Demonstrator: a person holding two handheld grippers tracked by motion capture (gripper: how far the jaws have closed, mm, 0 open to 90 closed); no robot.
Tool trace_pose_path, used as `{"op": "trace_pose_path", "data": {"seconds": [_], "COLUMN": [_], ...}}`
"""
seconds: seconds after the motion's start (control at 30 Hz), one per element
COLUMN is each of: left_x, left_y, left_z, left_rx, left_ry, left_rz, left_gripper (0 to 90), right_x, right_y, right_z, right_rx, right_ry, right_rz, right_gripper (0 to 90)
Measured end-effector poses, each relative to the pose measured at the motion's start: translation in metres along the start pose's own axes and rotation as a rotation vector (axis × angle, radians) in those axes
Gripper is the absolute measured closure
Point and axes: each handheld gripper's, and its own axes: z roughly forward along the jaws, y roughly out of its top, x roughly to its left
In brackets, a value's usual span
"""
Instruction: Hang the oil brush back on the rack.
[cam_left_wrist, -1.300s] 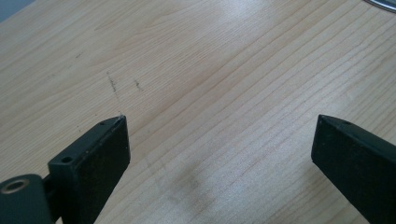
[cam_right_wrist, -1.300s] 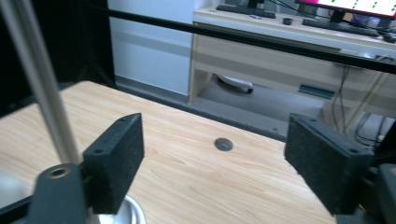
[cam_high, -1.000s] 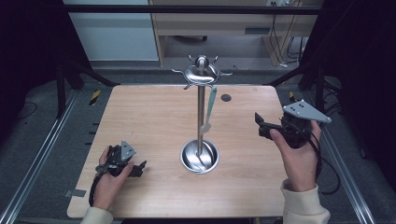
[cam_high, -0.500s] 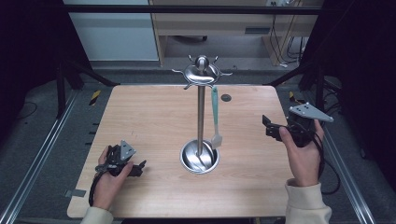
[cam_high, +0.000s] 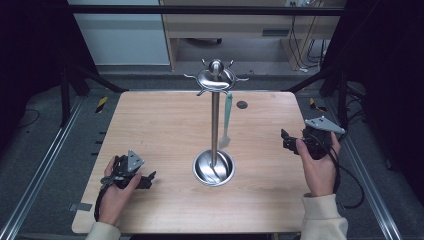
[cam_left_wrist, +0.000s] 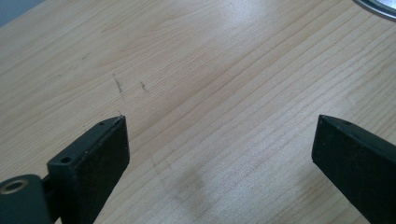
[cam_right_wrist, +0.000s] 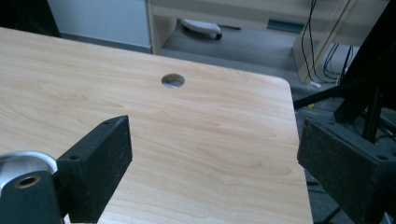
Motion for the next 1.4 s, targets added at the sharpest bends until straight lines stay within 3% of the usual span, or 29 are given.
{"op": "trace_pose_path", "data": {"seconds": [0.27,0.6,0.73,0.97,1.4], "left_x": [-0.001,-0.003,-0.003,-0.004,-0.004], "left_y": [0.002,0.002,0.002,0.003,0.003], "left_z": [0.000,0.000,0.000,0.000,0.001], "left_rx": [-0.022,-0.027,-0.028,-0.027,-0.018], "left_ry": [-0.010,-0.024,-0.029,-0.029,-0.029], "left_rz": [0.004,0.008,0.013,0.016,0.021], "left_gripper": [3.3,3.2,3.2,3.2,3.2], "right_x": [0.002,0.006,0.004,0.008,0.031], "right_y": [-0.015,-0.037,-0.047,-0.062,-0.073], "right_z": [0.016,0.036,0.045,0.057,0.070], "right_rx": [0.046,0.133,0.160,0.206,0.239], "right_ry": [-0.004,0.035,0.093,0.117,0.200], "right_rz": [-0.024,-0.022,0.021,-0.028,-0.054], "right_gripper": [11.2,11.8,12.0,11.6,11.0]}}
